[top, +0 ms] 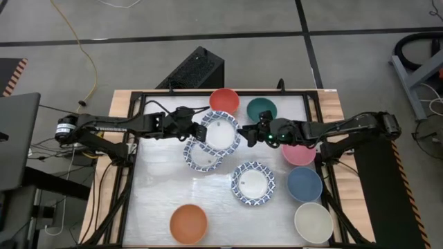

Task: Nest bowls inside each other by size order
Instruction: Stack the bottom left blue patterned bowl into the right blue patterned bowl

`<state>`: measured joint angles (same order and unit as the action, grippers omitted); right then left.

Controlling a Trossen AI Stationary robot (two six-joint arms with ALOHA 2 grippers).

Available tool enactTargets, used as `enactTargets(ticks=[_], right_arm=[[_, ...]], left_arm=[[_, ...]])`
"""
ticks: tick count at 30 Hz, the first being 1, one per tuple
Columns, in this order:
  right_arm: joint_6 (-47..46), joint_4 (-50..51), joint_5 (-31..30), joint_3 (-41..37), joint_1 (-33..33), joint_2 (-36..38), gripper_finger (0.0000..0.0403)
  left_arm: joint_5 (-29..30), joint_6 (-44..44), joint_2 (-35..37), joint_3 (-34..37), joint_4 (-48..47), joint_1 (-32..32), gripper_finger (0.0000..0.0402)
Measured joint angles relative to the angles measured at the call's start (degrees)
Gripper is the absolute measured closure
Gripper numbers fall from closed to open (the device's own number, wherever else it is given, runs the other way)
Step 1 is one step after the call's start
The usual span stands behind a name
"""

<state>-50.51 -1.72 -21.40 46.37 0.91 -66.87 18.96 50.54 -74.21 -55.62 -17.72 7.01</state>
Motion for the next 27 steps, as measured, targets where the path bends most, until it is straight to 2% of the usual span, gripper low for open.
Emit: enactTargets(ticks=[12, 20, 23, 27], right_arm=[[0.1, 3.2, -0.9, 0.0, -1.0, 0.0, 0.0163], [-0.5, 1.1, 0.7, 0.1, -1.0, -5.0, 0.0164], [-0.6, 0.9, 0.6, 1.5, -0.5, -6.9, 0.0180], [-0.6, 3.9, 0.4, 4.5, -0.7, -8.4, 0.0236]], left_arm=[[-0.2, -0.6, -1.0, -0.1, 3.7, 0.1, 0.0401], [0.5, -1.4, -1.0, -0.1, 4.9, 0.3, 0.0401], [0.5, -1.5, -1.0, -0.1, 4.7, 0.3, 0.0401], [0.5, -2.0, -1.0, 0.0, 4.3, 0.3, 0.0401]])
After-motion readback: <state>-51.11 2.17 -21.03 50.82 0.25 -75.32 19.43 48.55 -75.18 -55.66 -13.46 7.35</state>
